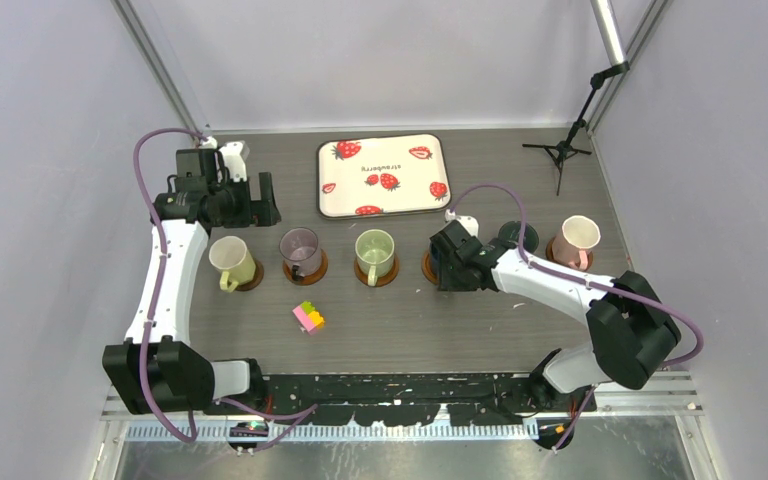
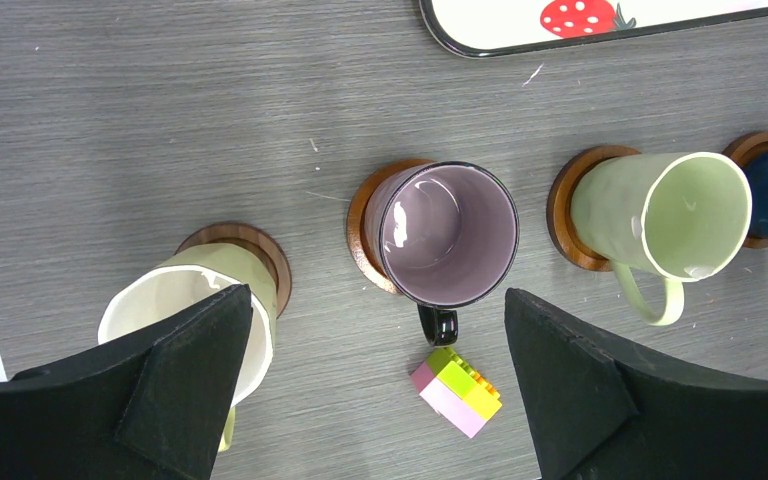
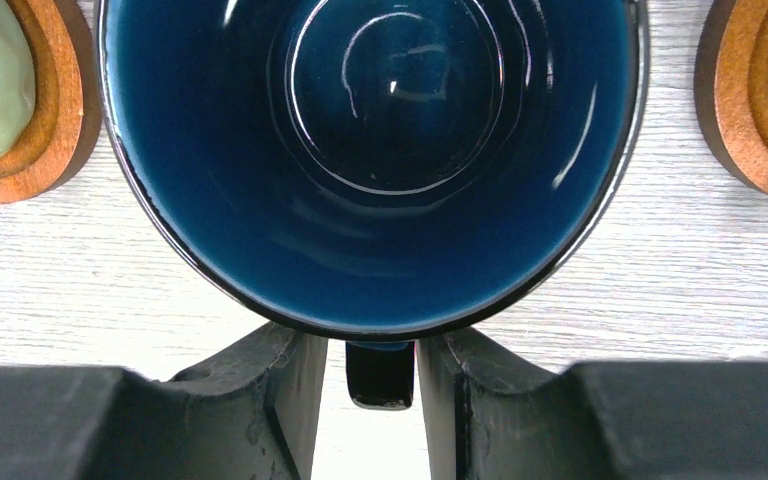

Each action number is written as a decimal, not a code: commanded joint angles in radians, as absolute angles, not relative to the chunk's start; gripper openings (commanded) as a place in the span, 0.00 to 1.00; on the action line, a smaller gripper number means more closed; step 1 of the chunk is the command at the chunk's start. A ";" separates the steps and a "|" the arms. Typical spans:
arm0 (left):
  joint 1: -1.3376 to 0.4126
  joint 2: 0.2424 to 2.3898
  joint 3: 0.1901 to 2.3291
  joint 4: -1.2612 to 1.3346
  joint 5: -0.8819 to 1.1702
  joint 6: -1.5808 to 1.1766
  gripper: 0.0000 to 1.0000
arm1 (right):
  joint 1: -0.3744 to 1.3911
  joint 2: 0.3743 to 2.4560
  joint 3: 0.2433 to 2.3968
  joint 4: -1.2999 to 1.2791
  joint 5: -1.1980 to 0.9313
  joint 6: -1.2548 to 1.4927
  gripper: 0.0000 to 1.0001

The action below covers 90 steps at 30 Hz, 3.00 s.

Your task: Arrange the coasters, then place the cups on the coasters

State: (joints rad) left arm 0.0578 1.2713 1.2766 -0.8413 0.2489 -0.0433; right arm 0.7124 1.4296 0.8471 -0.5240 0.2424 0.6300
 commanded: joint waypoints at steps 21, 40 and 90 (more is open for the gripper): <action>0.053 1.248 1.301 -0.858 0.262 -0.005 1.00 | 0.688 1.340 0.946 -0.700 0.235 0.365 0.73; -0.153 1.193 1.243 -0.932 0.360 0.225 1.00 | 0.441 1.164 1.129 -0.818 -0.240 0.210 0.90; -0.750 1.536 1.123 -0.584 -0.024 -0.133 0.43 | 0.170 1.227 1.207 -0.776 -0.361 0.302 0.91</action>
